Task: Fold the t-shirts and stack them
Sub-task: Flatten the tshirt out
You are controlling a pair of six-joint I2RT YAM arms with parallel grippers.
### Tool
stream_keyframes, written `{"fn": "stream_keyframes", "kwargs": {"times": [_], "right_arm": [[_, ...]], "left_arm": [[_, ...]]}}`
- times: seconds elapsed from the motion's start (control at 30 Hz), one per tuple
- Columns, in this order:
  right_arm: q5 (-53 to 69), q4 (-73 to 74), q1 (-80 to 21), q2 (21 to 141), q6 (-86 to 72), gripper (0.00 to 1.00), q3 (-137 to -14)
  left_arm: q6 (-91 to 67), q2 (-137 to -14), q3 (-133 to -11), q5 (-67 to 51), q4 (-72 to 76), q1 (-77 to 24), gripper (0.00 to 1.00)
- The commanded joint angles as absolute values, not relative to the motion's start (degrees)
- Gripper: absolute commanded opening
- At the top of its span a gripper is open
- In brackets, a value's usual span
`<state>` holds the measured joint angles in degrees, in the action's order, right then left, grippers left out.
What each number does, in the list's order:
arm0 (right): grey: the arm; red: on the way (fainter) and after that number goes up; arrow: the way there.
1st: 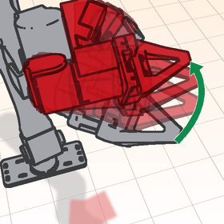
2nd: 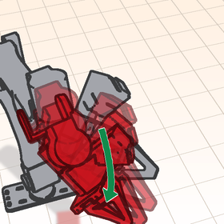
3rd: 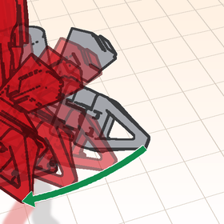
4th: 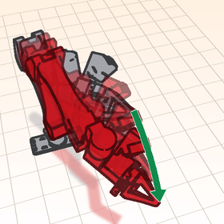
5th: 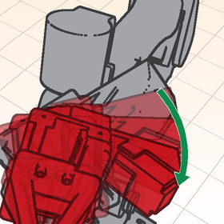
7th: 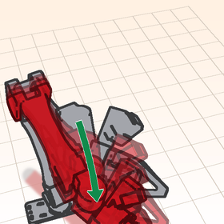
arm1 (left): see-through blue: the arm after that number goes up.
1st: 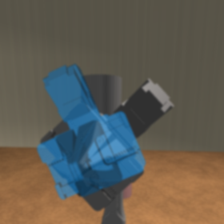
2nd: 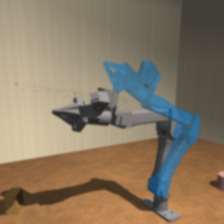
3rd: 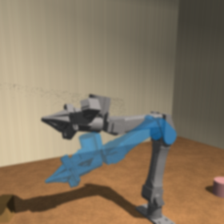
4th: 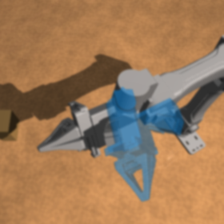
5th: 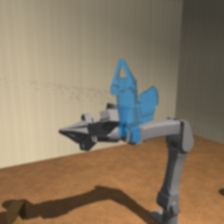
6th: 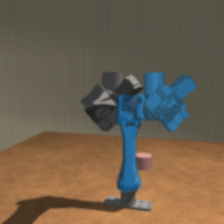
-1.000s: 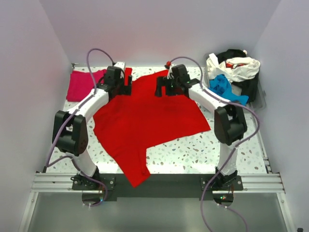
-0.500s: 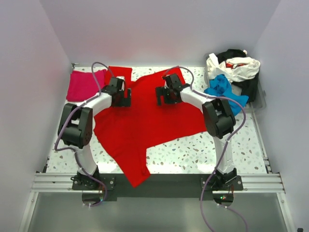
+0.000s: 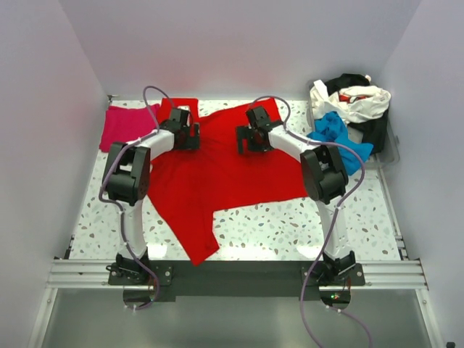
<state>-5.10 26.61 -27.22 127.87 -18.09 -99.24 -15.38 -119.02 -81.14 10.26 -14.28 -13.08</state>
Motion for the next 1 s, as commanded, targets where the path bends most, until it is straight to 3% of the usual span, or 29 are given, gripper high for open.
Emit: {"fn": "stream_keyframes", "kwargs": {"times": [0.0, 0.27, 0.47, 0.7, 0.97], "right_arm": [[-6.4, 31.6, -24.8, 130.8, -20.9, 0.97, -101.4], [-1.7, 33.3, -22.9, 133.5, -17.7, 0.97, -108.6], [2.1, 33.7, -23.0, 130.1, -14.7, 0.98, -111.4], [4.7, 35.4, -24.8, 121.6, -12.4, 0.98, -108.3], [5.2, 37.4, -36.1, 113.2, -12.2, 0.96, -98.7]], "left_arm": [[-14.5, -126.2, -86.6, 10.3, -15.6, -12.1, 1.0], [-13.4, -134.1, -102.6, 9.8, -21.3, -11.8, 1.0], [-13.5, -129.0, -106.0, 8.9, -21.4, -11.9, 1.0], [-14.4, -113.0, -93.6, 8.7, -18.4, -12.7, 1.0], [-20.2, -98.4, -73.2, 6.1, -19.5, -13.0, 1.0]]}}
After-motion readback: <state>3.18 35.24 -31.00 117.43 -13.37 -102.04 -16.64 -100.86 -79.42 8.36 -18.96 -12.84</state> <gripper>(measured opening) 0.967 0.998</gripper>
